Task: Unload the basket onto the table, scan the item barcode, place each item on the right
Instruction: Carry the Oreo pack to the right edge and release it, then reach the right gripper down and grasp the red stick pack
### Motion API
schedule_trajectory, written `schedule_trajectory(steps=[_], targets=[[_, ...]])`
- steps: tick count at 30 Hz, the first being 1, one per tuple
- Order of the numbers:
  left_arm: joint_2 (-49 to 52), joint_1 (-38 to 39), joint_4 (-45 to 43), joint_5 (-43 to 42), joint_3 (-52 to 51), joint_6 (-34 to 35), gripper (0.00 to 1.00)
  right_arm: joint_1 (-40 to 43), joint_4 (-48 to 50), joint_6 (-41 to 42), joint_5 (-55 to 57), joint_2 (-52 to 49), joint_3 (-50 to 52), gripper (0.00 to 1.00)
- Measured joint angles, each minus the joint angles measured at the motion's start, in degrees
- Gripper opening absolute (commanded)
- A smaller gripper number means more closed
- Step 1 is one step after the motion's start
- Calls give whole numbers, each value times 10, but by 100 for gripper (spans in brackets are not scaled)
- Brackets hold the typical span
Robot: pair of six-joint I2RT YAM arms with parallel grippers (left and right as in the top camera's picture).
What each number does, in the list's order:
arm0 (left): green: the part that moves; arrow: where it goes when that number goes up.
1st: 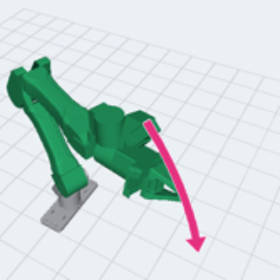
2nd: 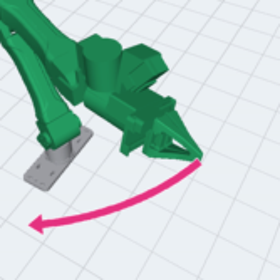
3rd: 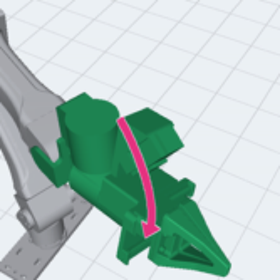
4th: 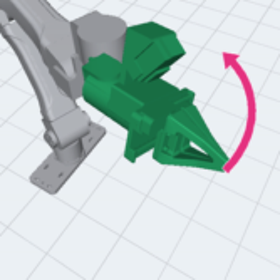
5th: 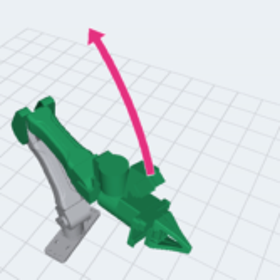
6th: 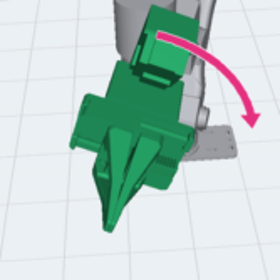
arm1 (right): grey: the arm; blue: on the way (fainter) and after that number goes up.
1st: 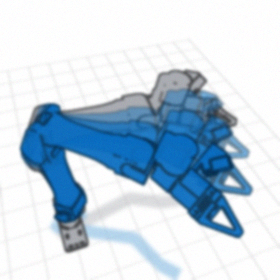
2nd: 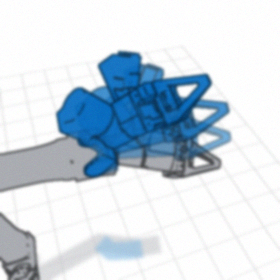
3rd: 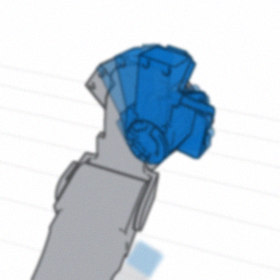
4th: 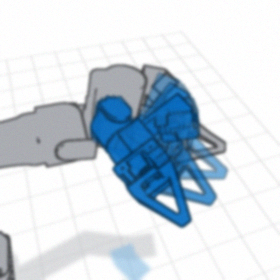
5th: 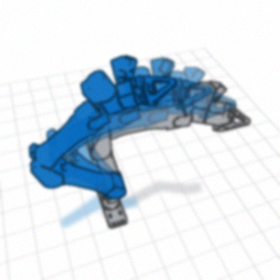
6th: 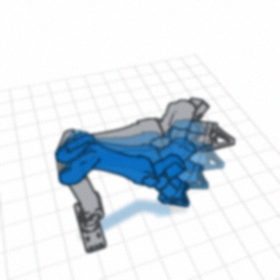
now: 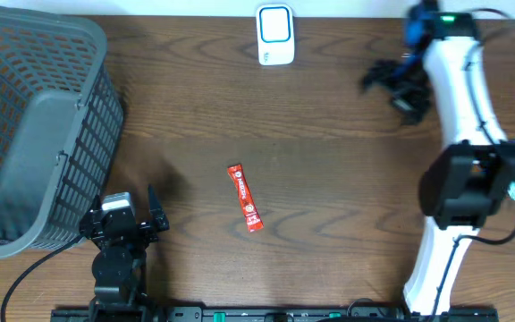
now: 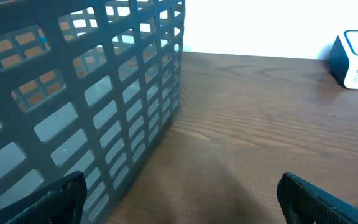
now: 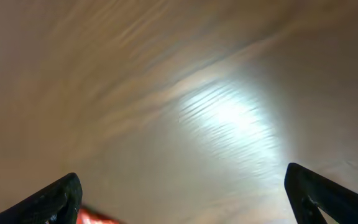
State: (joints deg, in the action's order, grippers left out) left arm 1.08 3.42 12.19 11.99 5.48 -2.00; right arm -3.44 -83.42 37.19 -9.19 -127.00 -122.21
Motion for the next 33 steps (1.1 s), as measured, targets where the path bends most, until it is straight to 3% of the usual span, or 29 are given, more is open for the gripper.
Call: schedule_trajectory(steps=[5,11,20,26,33], targets=[[0,0,0,0,0,0,98,-108,21,-106,-20,0,0,99],[0,0,0,0,0,0,98,-209,29,-151,-26,0,0,99],[0,0,0,0,0,0,98,-319,2,-166,-22,0,0,97],[0,0,0,0,0,0,98,-373,28,-137,52,2,40,95],[0,0,0,0,0,0,98,-426,118,-112,93,2,144,79]])
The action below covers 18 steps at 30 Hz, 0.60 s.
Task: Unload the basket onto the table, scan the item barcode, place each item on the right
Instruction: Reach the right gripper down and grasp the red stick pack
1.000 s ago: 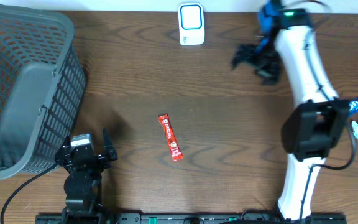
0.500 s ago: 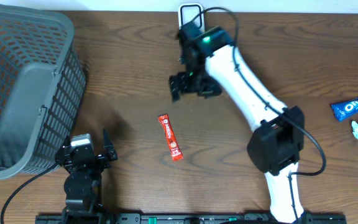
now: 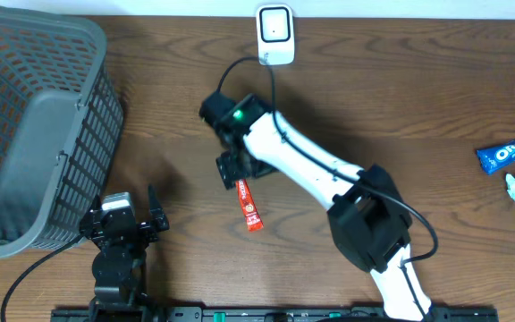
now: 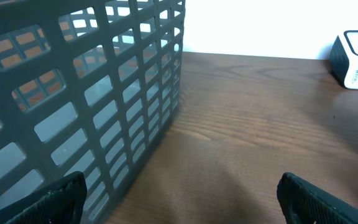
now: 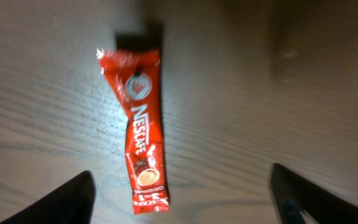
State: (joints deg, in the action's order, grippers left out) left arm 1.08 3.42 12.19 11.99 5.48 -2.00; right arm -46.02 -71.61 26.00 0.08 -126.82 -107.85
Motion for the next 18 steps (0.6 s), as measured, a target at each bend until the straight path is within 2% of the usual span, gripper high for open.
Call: schedule_trajectory(steps=[9,18], targets=[[0,0,0,0,0,0,98,-49,31,5,10,0,31,79],[0,0,0,0,0,0,98,-74,109,6,64,0,66,75]])
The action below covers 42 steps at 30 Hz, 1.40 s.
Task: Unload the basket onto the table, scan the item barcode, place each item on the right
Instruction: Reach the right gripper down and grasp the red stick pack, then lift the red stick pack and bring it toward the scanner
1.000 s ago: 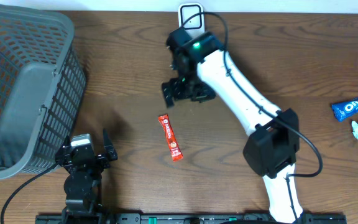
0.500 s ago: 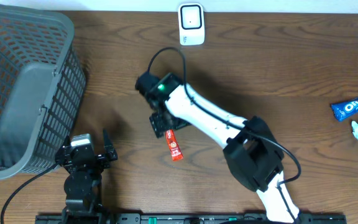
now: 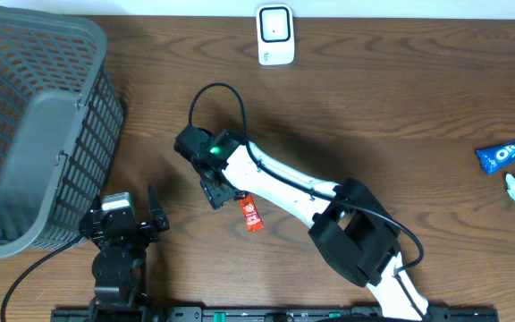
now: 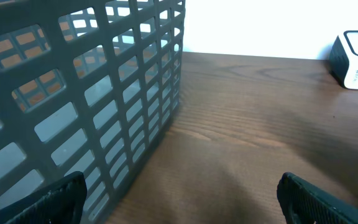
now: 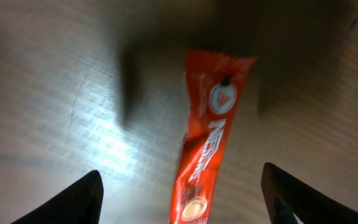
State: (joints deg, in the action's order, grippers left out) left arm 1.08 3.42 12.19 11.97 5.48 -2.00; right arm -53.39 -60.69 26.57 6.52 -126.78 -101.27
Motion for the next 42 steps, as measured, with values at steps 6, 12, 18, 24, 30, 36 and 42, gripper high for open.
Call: schedule_trajectory(steps=[6,12,18,24,30,36,42], targets=[[0,0,0,0,0,0,98,0,35,3,22,0,51,53],[0,0,0,0,0,0,98,-2,49,9,23,4,77,1],[0,0,0,0,0,0,98,-4,49,9,28,7,81,1],[0,0,0,0,0,0,98,17,-1,-59,-90,13,63,1],[0,0,0,0,0,0,98,105,-85,-220,-368,43,0,1],[0,0,0,0,0,0,98,206,-153,-401,-610,64,-2,1],[0,0,0,0,0,0,98,249,-160,-552,-798,64,31,1]])
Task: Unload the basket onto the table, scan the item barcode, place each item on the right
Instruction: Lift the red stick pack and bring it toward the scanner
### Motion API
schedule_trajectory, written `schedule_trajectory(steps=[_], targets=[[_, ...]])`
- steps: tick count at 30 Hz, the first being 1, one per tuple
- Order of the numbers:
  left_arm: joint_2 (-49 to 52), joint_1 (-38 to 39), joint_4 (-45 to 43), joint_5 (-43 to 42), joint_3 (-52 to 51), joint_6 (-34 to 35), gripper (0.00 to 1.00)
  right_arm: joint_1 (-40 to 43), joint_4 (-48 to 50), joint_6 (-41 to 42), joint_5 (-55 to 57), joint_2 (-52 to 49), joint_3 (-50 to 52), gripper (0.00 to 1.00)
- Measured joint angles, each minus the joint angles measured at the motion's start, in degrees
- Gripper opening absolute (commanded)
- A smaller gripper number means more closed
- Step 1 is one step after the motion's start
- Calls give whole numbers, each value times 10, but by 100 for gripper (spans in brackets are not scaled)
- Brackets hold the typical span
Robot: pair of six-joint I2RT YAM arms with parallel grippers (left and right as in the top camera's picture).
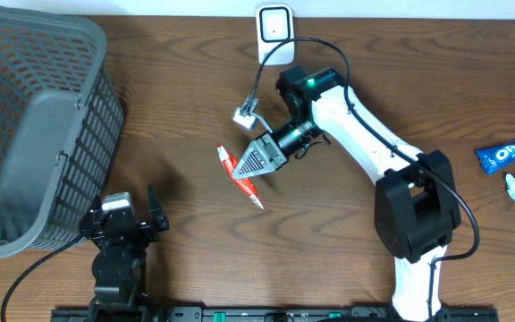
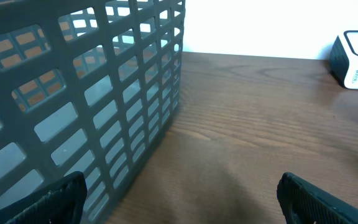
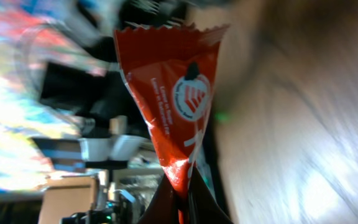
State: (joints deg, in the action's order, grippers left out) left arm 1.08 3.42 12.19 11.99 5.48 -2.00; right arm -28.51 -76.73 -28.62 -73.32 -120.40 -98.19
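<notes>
My right gripper (image 1: 252, 167) is shut on a red Nescafe sachet (image 1: 237, 172) at mid-table. In the right wrist view the sachet (image 3: 174, 102) stands up out of the closed jaws of the right gripper (image 3: 180, 200), its serrated end on top, with the room behind it. The white and blue scanner (image 1: 275, 35) stands at the table's far edge, just beyond the right arm, and shows also in the left wrist view as the scanner (image 2: 354, 60). My left gripper (image 1: 124, 219) rests open near the front left, nothing between its fingers (image 2: 59, 200).
A large grey mesh basket (image 1: 25, 107) fills the left side, close beside the left gripper, its wall (image 2: 86, 93) near in the left wrist view. A blue Oreo pack (image 1: 510, 150) and a white-teal packet lie at the right edge.
The right gripper was open low over the sachet lying flat on the table. Now it is shut on the sachet and holds it up, tilted. The left arm is unchanged.
The right arm was at the far right while the sachet lay at mid-table. Then its open gripper was over the sachet's upper end, then lower over it from the left. Now it grips the sachet, held up below the scanner.
</notes>
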Motion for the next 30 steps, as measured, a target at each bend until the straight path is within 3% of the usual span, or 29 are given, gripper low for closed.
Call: schedule_trajectory(steps=[3,6,19,30], targets=[[0,0,0,0,0,0,98,3,1,-50,-62,0,13,1],[0,0,0,0,0,0,98,2,19,-42,-101,0,15,1],[0,0,0,0,0,0,98,2,37,249,-138,0,16,1],[0,0,0,0,0,0,98,2,37,316,-142,0,16,1]])
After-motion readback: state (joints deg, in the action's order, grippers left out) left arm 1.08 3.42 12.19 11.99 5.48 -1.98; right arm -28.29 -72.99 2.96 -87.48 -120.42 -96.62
